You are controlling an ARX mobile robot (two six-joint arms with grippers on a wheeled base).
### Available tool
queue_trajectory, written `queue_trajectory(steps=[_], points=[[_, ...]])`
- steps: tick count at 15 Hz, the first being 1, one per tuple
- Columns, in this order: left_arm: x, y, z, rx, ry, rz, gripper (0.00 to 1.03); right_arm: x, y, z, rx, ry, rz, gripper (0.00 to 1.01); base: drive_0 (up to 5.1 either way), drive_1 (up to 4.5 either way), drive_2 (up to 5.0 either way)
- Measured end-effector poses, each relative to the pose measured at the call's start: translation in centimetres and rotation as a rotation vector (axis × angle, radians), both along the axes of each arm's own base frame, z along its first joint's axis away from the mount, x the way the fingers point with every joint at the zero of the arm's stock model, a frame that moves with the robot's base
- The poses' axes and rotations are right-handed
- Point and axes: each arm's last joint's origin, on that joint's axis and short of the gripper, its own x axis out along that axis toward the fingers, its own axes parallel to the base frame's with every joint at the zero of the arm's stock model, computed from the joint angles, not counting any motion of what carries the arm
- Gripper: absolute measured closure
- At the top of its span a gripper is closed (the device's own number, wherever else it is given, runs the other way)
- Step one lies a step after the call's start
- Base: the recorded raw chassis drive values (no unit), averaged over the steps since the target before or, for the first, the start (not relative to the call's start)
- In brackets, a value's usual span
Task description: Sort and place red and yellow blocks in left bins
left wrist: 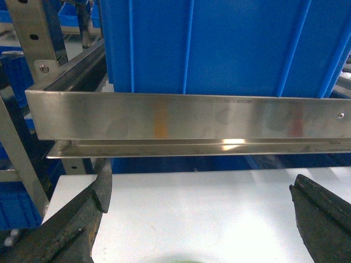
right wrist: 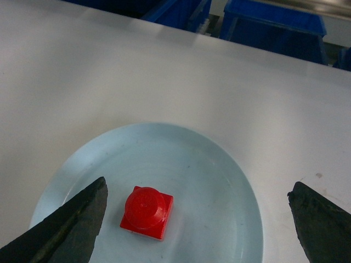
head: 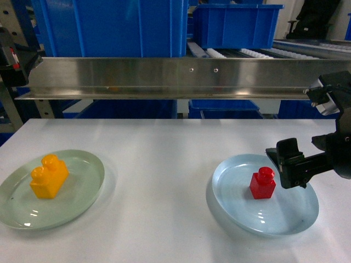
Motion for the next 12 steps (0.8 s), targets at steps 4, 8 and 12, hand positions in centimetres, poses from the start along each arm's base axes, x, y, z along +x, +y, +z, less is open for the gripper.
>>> queue_trajectory(steps=[4, 8, 12], points=[[0.0, 0.0, 0.0, 0.000, 0.001, 0.000, 0.05, 0.0, 1.2, -1.2, 0.012, 0.024, 0.024, 0.03, 0.0, 0.00, 0.0], [0.0, 0.0, 0.0, 0.000, 0.000, 0.001, 0.05, 0.5, 2.4, -1.0, 0.073, 0.034, 0.046, 0.03, 0.0, 0.00, 0.0], [0.0, 0.0, 0.0, 0.000, 0.001, 0.000, 0.05, 0.8, 2.1, -3.1, 0.107, 0.131, 0.001, 0.03, 0.0, 0.00, 0.0]])
